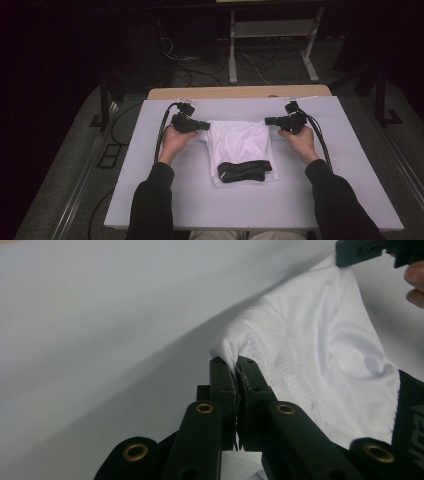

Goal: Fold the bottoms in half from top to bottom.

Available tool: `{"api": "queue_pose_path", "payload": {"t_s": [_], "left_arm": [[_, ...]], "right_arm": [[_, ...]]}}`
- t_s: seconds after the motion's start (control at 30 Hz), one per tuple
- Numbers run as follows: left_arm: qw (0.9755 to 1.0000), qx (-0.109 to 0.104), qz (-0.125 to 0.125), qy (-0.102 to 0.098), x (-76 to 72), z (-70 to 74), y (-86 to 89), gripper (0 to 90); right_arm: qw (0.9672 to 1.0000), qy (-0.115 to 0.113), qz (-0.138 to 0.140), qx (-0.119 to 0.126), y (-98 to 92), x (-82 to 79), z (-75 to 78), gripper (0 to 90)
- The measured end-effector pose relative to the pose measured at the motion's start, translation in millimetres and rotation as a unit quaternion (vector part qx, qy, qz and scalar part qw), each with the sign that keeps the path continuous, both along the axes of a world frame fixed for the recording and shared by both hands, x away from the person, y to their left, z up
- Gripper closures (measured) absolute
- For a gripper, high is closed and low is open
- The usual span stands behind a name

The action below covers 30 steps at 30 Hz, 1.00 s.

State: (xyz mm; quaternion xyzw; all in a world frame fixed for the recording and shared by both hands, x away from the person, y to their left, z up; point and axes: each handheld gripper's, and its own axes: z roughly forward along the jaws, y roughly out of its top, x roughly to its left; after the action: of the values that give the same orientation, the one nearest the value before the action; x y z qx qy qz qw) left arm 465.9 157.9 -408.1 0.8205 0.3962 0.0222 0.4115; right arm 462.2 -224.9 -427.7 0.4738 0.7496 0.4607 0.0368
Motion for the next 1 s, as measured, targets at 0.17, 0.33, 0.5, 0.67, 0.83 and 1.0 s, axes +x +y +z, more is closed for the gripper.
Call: {"api": "queue_pose_path", "payload": {"t_s": [0.17, 0.33, 0.5, 0.67, 0.83, 1.0], "left_arm": [[0.9997, -0.017, 0.016, -0.001, 9.5, -3.7, 0.9, 86.6], [0.9992, -0.024, 0.031, -0.004, 15.7, -5.9, 4.5, 86.4], [0.9982, -0.014, 0.051, -0.029, 14.1, -9.1, 5.6, 71.2], [0.9968, -0.019, 0.07, -0.032, 9.5, -10.5, 4.7, 37.4], [0.9975, -0.04, 0.054, -0.024, 9.0, -9.9, 6.1, 22.2], [0.9963, -0.06, 0.058, -0.02, 8.1, -7.1, 7.7, 11.0]], "right_arm": [[1.0, -0.004, -0.007, -0.002, 1.5, 7.9, 1.4, 88.2], [0.9999, -0.003, -0.007, -0.011, 7.6, 22.0, 3.2, 88.2], [0.9999, 0.013, -0.006, 0.007, 11.2, 31.8, -0.5, 85.8], [0.9999, -0.001, 0.008, 0.011, 12.9, 28.1, -3.2, 63.2], [0.9996, -0.004, 0.017, 0.024, 13.2, 25.7, 0.5, 44.6], [0.9995, -0.012, 0.024, 0.013, 16.0, 20.8, 7.6, 24.2]]}}
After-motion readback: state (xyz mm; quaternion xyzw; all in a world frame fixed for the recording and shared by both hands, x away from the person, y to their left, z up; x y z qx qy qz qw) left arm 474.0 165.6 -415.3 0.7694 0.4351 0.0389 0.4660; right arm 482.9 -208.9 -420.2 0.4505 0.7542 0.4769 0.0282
